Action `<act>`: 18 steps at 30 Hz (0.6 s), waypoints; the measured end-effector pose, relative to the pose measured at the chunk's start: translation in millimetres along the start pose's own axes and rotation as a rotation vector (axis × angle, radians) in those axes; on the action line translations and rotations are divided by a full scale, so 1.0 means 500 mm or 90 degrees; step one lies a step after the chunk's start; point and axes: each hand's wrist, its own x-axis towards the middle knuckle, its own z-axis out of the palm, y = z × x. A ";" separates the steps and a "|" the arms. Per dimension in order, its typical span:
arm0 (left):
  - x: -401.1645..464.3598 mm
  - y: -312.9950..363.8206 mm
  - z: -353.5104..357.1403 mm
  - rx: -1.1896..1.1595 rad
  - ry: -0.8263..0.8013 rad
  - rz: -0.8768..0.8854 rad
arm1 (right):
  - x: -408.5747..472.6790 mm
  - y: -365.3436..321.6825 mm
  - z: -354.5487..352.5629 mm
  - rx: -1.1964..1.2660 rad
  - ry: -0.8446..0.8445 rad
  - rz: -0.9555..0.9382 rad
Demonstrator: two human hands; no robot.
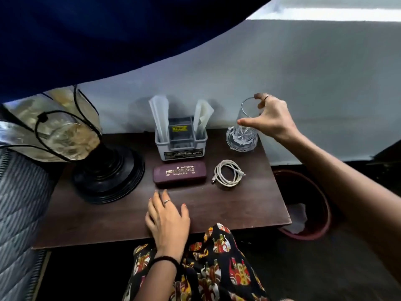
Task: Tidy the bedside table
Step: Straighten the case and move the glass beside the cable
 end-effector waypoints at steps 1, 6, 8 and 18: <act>0.001 -0.001 0.003 0.005 0.004 0.001 | 0.011 0.008 0.007 -0.003 -0.004 0.008; 0.006 -0.002 0.010 0.019 0.005 0.001 | 0.043 0.038 0.036 -0.018 -0.019 0.030; 0.006 0.000 0.010 0.024 0.008 0.004 | 0.045 0.046 0.046 -0.015 -0.026 0.043; 0.005 -0.003 0.015 0.019 0.026 0.008 | 0.040 0.045 0.065 -0.014 -0.043 0.068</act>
